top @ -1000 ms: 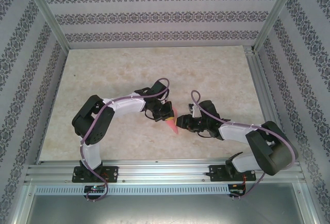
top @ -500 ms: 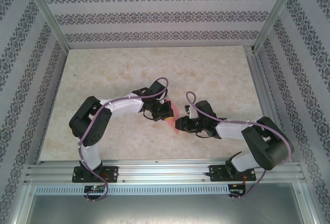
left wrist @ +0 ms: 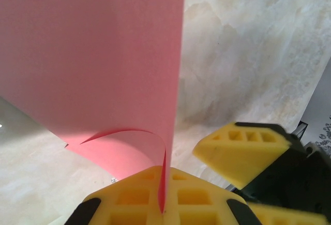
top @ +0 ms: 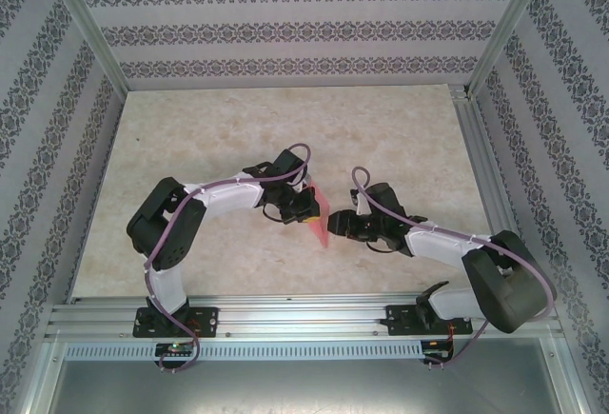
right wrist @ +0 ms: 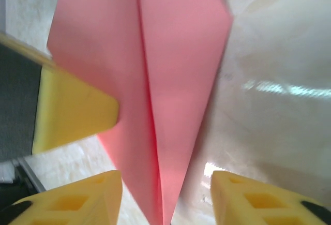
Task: Fold a paper plane with a square sheet of paper (pick it up from the middle)
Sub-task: Fold the wing for the fifth time at the center of the table.
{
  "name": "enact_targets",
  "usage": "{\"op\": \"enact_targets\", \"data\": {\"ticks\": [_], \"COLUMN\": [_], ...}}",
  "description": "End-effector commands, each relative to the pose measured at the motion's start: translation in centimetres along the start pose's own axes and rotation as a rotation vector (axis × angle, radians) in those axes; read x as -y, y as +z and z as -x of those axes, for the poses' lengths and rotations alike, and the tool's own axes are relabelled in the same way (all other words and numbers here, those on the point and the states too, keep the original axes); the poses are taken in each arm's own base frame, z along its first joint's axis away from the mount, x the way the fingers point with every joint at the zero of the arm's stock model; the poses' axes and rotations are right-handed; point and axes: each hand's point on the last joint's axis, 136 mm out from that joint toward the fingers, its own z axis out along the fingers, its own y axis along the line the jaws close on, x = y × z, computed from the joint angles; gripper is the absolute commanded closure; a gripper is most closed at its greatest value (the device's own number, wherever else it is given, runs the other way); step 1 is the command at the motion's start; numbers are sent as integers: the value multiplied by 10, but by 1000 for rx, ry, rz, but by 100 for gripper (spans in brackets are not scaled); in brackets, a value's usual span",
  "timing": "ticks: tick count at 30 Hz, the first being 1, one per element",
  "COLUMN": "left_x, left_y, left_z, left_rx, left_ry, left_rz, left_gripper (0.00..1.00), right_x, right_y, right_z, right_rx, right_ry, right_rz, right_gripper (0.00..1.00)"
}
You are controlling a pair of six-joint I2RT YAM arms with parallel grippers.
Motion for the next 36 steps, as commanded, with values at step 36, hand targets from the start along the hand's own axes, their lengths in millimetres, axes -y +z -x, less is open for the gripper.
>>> {"op": "enact_targets", "data": {"ticks": [36], "left_x": [30], "left_y": [-28], "left_z": [-3], "left_rx": [47], "left_ry": [119], "left_rz": [-113], "left_gripper": [100], "right_x": [-22], "right_y": [59], "right_z": [28], "right_rx": [-51], "right_ry": [160], "right_rz": [132], "right_gripper": [83]}}
